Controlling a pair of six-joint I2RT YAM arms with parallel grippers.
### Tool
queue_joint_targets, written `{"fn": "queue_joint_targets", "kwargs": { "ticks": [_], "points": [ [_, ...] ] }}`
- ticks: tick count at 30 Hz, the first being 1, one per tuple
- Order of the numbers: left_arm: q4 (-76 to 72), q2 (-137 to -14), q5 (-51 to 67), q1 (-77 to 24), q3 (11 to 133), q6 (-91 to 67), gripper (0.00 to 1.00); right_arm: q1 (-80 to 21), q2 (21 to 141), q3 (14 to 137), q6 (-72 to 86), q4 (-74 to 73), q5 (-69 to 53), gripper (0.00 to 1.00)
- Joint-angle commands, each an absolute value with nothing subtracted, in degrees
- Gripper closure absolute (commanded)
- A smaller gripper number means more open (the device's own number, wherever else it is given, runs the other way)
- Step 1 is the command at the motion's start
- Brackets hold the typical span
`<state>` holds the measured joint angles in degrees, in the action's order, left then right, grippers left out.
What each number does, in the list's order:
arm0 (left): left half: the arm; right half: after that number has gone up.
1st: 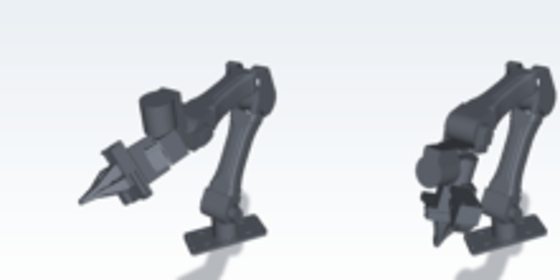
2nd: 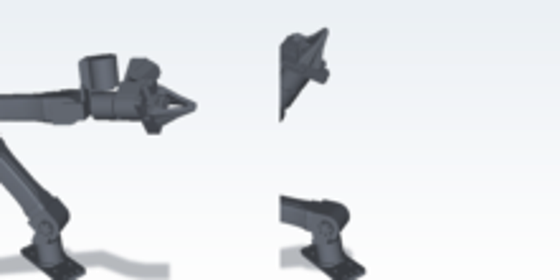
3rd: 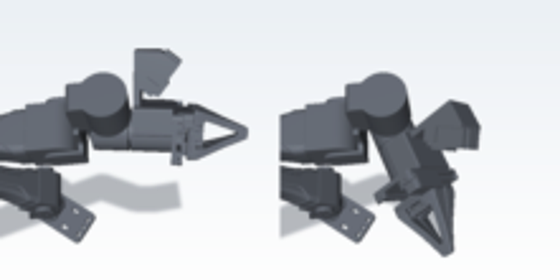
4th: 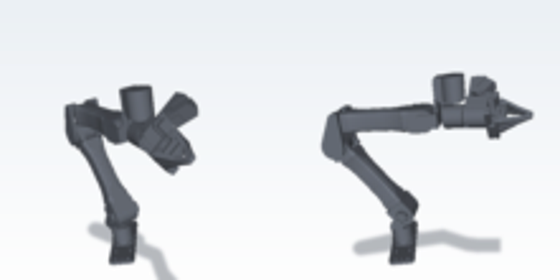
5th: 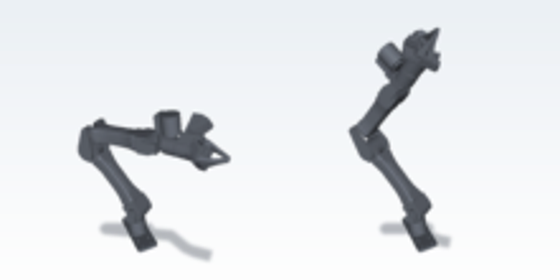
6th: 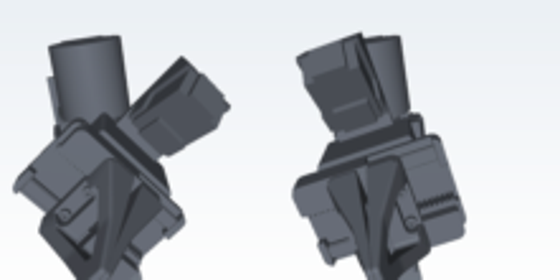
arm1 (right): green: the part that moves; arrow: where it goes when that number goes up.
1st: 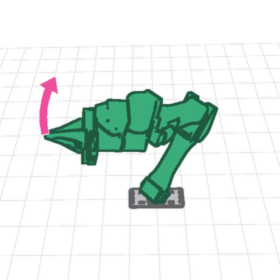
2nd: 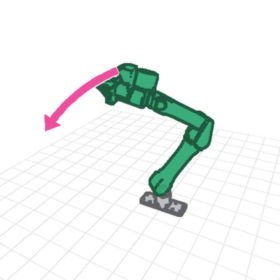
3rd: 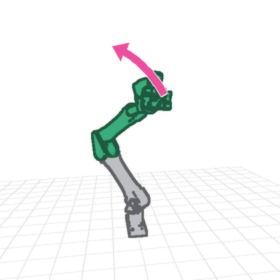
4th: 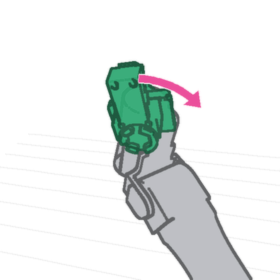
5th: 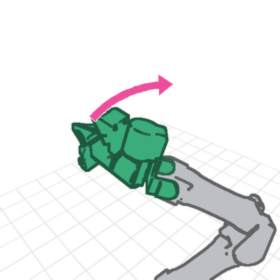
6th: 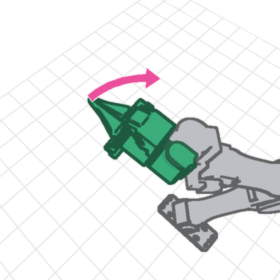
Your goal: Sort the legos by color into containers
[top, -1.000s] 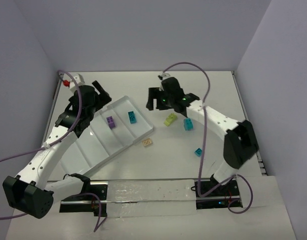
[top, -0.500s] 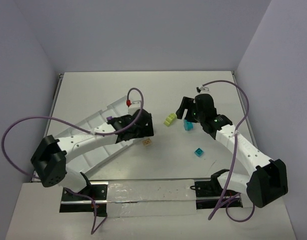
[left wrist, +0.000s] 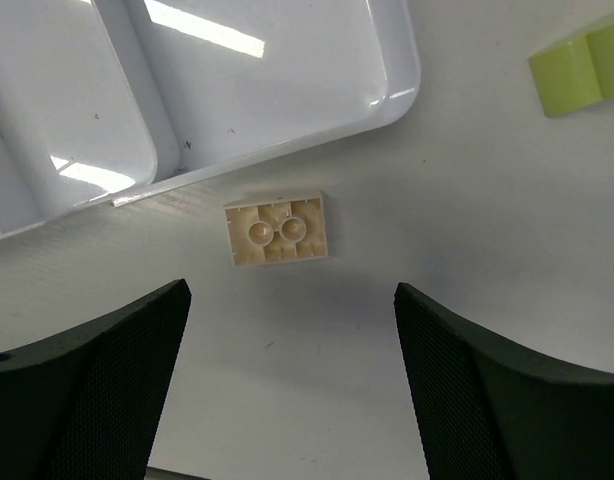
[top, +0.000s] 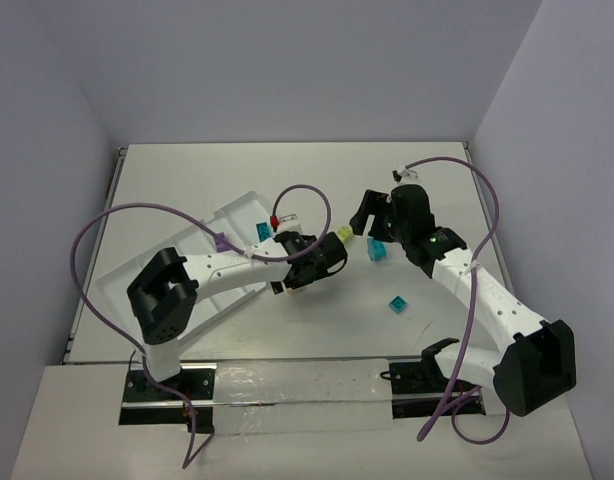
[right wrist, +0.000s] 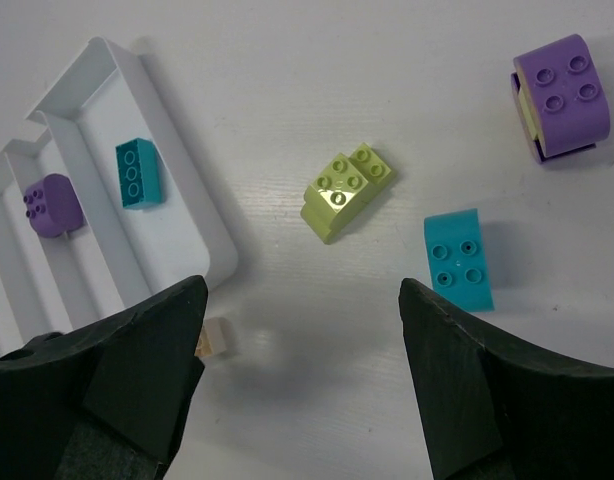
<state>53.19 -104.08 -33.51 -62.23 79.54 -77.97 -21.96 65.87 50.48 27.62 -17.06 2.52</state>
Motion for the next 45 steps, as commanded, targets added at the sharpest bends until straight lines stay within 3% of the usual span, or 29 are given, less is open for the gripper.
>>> {"fn": "queue_joint_targets", "kwargs": {
  "ticks": [1,11,36,45],
  "points": [
    [60.1,-106.8,-35.7,-62.4,84.6,-83.2,0.1,-21.7,65.3,52.7,27.6,-14.2,1.3,0.15],
    [56.2,-107.2,-30.4,-61.4,83.9,-84.6,0.01,-21.7,64.5,57.2,28.4,-19.8,-1.6,0.15],
    [58.3,-115.7,-34.9,-60.3,85.3,-91.7,0.01,-22.8,58.3,52.8,28.7,-19.9,-6.3,0.15],
    [55.4,-115.3,-34.3,-58.8,82.8,-90.3,0.15,-22.8,57.3,52.0,28.4,-19.8,-6.5,0.15]
  ]
}}
